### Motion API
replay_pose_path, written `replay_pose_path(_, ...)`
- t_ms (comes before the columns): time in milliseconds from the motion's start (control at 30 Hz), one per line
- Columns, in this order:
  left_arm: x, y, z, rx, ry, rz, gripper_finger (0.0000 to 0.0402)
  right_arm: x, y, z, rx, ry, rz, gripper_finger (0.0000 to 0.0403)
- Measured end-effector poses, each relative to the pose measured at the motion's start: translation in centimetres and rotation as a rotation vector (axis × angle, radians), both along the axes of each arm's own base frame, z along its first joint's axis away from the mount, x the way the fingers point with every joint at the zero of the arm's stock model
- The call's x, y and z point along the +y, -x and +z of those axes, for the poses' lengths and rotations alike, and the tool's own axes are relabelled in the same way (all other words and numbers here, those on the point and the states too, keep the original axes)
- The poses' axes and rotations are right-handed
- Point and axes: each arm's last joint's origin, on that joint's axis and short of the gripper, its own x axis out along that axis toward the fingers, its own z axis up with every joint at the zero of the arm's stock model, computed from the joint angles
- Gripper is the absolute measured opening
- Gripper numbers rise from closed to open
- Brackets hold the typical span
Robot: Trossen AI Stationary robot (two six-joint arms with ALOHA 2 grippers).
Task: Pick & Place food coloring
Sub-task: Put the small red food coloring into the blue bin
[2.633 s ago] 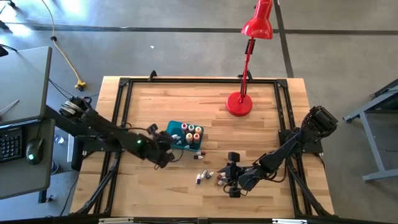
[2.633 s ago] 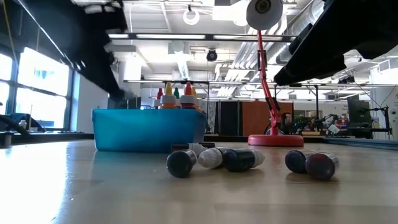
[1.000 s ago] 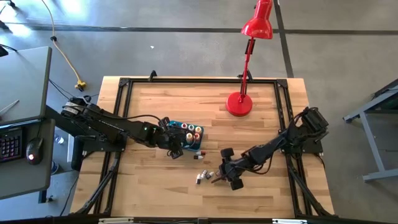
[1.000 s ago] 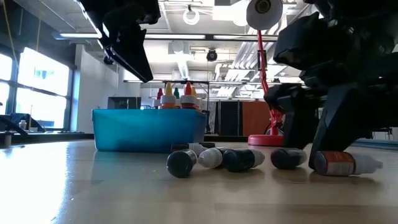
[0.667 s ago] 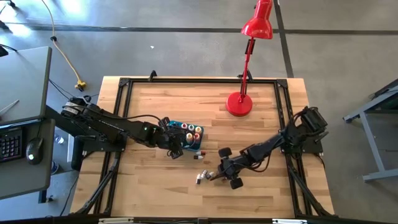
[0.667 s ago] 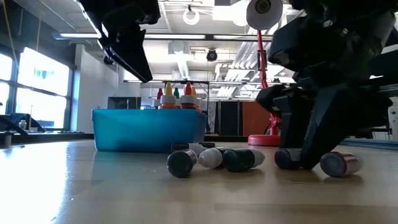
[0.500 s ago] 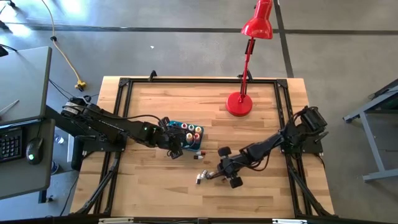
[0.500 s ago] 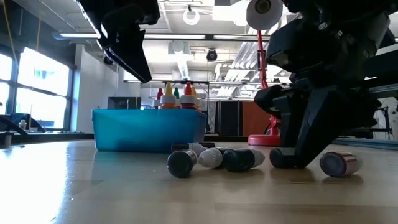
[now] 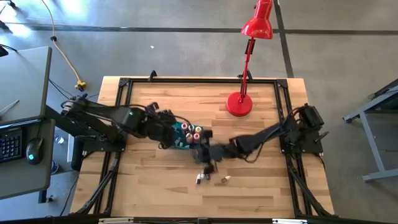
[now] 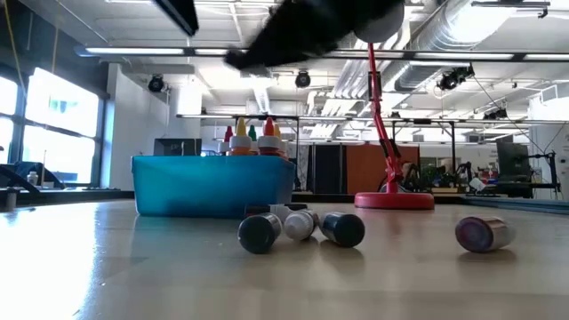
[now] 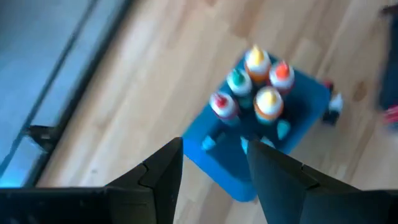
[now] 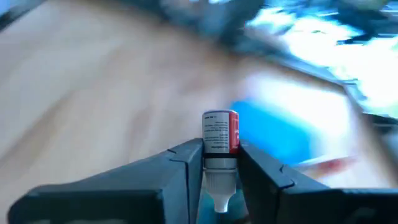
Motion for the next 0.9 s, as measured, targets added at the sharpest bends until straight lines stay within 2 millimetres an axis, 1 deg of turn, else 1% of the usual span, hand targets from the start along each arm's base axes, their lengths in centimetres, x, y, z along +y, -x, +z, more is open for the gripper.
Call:
replay_pose_path(33,0.1,0.2,0.9,-0.020,-0.012,0.015,0.0175,-0.7,-0.6,1.2,-0.042,0.002,-0.058,0.0086)
replay_pose_path(100,0.3,0.6,2.6,-0.059,-0.027,0.037,0.0175,-2.2,-1.6,2.8,-0.085,-0.039,-0.149,0.0082)
replay_pose_path(167,0.4,0.8,3.7,-0.092,-0.030,0.042,0.0175,-3.4,-2.5,3.3,-0.092,-0.082,-0.195,0.0079)
replay_pose_path(200,0.4,0.9,4.1,-0.103,-0.033,0.044,0.0175,-3.8,-2.9,3.3,-0.086,-0.089,-0.204,0.0079)
replay_pose_path(300,0.5,1.1,4.9,-0.121,-0.042,0.049,0.0175,-3.8,-4.4,1.7,0.017,-0.058,-0.206,0.0081)
replay_pose_path(333,0.5,1.2,4.9,-0.113,-0.045,0.049,0.0175,-3.7,-4.9,0.9,0.069,-0.040,-0.208,0.0083)
replay_pose_path(400,0.6,1.3,4.9,-0.101,-0.048,0.049,0.0175,-3.5,-5.7,0.0,0.147,-0.002,-0.228,0.0086)
replay_pose_path(533,0.7,1.6,4.7,-0.068,-0.057,0.050,0.0175,-3.5,-7.8,-0.1,0.188,0.032,-0.260,0.0087)
replay_pose_path(700,0.6,1.5,4.7,-0.062,-0.058,0.049,0.0175,-4.6,-10.2,-1.8,0.253,0.044,-0.286,0.0089)
replay_pose_path(800,0.6,1.6,4.6,-0.051,-0.053,0.046,0.0175,-5.2,-11.3,-2.2,0.250,0.063,-0.286,0.0096)
replay_pose_path(900,0.7,1.8,4.5,-0.024,-0.056,0.043,0.0175,-5.5,-11.8,-2.6,0.268,0.091,-0.273,0.0113)
